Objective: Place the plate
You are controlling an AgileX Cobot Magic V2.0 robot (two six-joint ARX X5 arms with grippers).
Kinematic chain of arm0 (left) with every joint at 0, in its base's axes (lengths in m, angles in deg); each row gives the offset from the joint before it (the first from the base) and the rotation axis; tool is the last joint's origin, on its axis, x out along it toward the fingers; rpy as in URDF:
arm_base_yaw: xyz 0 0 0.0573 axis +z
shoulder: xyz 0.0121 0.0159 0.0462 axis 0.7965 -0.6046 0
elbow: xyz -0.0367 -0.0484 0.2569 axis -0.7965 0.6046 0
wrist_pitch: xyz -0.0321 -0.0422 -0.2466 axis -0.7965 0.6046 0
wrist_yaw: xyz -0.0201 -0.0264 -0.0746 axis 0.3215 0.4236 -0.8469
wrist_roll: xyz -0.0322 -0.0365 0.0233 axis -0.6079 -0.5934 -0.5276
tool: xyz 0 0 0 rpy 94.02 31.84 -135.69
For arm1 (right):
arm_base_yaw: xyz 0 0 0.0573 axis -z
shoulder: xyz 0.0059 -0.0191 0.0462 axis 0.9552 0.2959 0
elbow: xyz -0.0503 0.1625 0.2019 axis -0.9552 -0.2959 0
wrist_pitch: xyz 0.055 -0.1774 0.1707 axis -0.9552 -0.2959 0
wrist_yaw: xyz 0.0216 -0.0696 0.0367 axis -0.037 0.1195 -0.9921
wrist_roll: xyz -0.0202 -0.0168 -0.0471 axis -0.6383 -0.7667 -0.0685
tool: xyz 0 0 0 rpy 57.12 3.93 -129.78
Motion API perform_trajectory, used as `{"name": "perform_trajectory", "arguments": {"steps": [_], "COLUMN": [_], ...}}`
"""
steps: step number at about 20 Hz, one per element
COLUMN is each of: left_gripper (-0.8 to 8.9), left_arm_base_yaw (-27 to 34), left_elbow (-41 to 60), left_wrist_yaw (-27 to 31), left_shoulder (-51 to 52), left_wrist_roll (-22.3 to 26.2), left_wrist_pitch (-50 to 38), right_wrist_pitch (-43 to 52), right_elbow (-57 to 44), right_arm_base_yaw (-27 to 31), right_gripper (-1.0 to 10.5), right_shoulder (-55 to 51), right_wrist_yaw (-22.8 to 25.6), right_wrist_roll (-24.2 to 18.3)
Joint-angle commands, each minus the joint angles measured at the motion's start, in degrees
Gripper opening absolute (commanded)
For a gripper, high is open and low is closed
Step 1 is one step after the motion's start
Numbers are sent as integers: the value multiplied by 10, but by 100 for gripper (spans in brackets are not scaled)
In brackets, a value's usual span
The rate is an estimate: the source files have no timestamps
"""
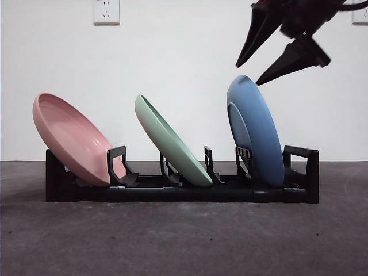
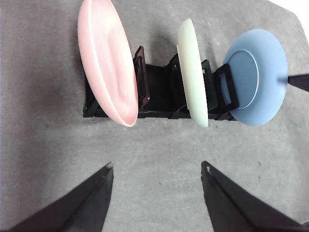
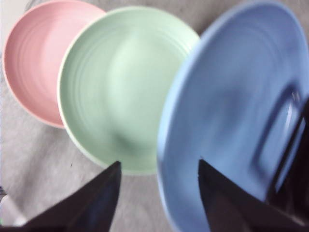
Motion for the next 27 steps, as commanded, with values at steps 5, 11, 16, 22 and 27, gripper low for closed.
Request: {"name": "perform_trajectory", "arguments": {"steps": [5, 11, 16, 22, 27], "left_gripper": [280, 280, 280, 280, 280], "left_arm_base_yaw": [-1, -1, -1, -1, -1], "left_elbow": [-14, -14, -14, -14, -14], "left_wrist_yaw": [-1, -1, -1, -1, -1], "left_shoulder": [-3, -3, -3, -3, -3], "left_wrist_roll": [14, 14, 15, 30, 32], "left_wrist_pitch": [-4, -4, -4, -4, -5], "right_wrist_pitch": [32, 32, -9, -98, -66], "right_elbow": [16, 16, 42, 121, 74], "right_arm_base_yaw": [-19, -19, -19, -20, -46], "right_gripper": [139, 11, 11, 11, 11], "right_shoulder": [33, 35, 21, -63, -214], "right_wrist_yaw": [17, 30, 7, -71, -48], "right_wrist_roll": [-8, -10, -5, -33, -87]}}
